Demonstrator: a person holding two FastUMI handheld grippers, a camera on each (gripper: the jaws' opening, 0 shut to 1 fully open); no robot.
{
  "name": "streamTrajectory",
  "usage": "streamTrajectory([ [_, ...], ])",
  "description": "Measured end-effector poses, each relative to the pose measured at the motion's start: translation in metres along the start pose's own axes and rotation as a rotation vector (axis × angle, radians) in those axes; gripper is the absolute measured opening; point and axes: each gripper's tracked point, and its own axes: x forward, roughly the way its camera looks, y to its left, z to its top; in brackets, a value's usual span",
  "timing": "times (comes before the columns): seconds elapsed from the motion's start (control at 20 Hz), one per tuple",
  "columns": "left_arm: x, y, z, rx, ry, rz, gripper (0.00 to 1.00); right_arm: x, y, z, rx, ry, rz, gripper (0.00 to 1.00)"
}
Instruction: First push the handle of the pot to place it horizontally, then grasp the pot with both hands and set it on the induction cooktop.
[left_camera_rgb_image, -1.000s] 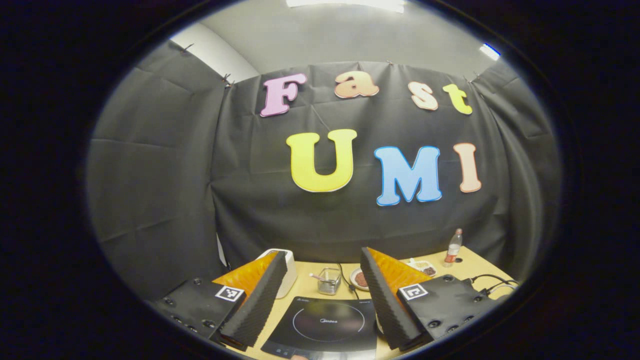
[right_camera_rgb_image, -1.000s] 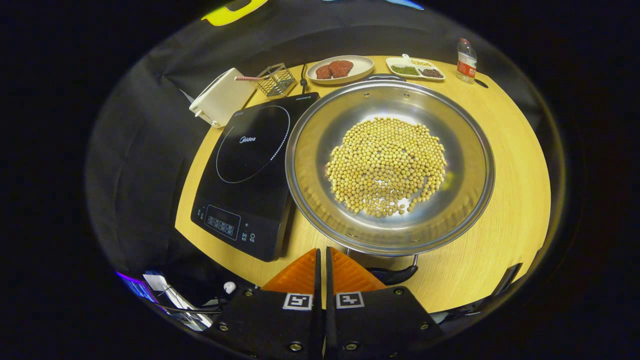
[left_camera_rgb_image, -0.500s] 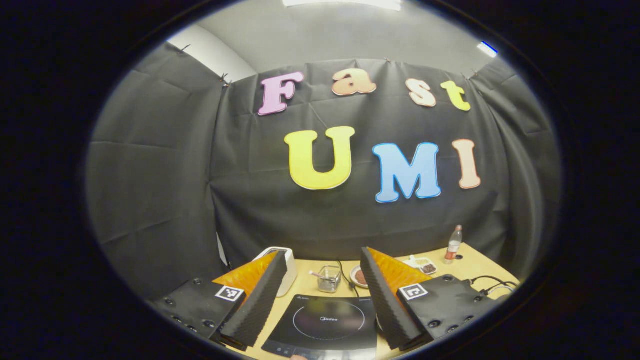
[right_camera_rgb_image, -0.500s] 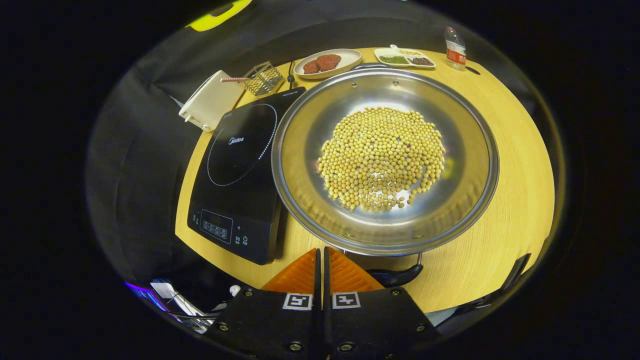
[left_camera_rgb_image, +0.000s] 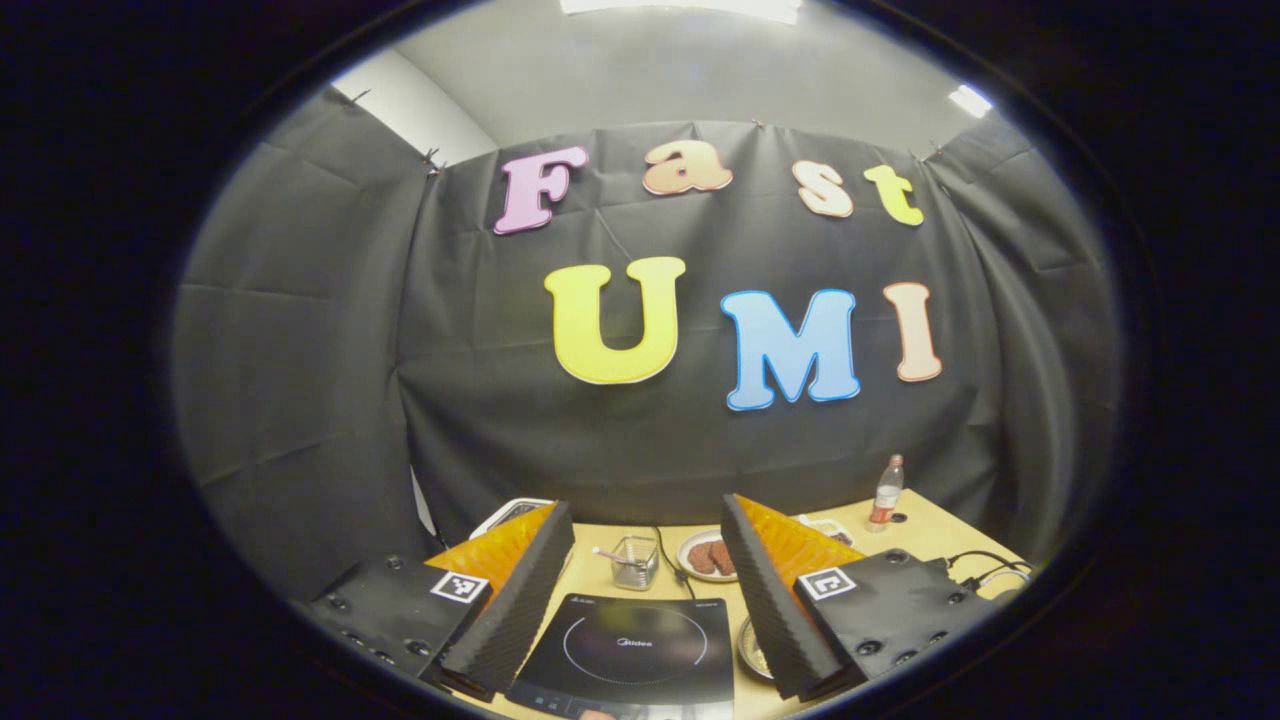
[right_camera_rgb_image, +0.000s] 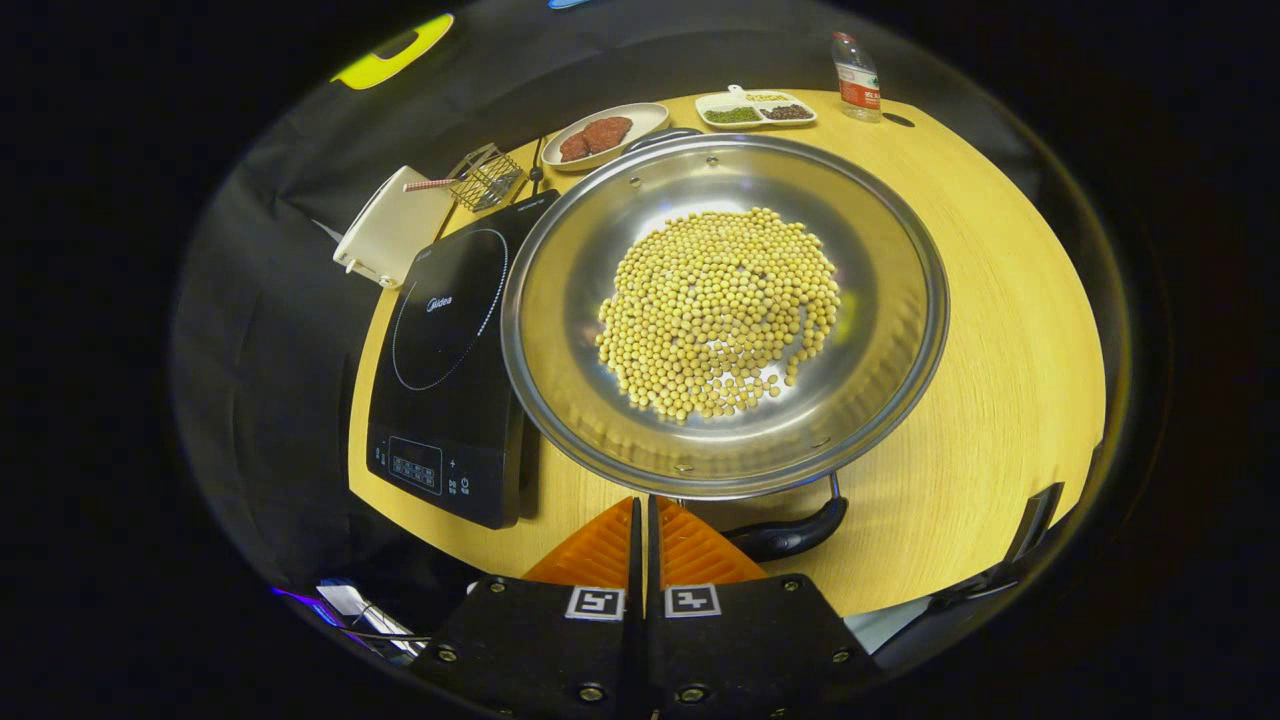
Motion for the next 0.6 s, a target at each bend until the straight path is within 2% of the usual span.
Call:
streamTrajectory([
  [0.6, 0.001, -0.025, 0.003, 0.005, -0.008, -0.031, 0.99, -0.012, -0.036, 0.005, 0.056, -0.021, -0.042, 0.0],
])
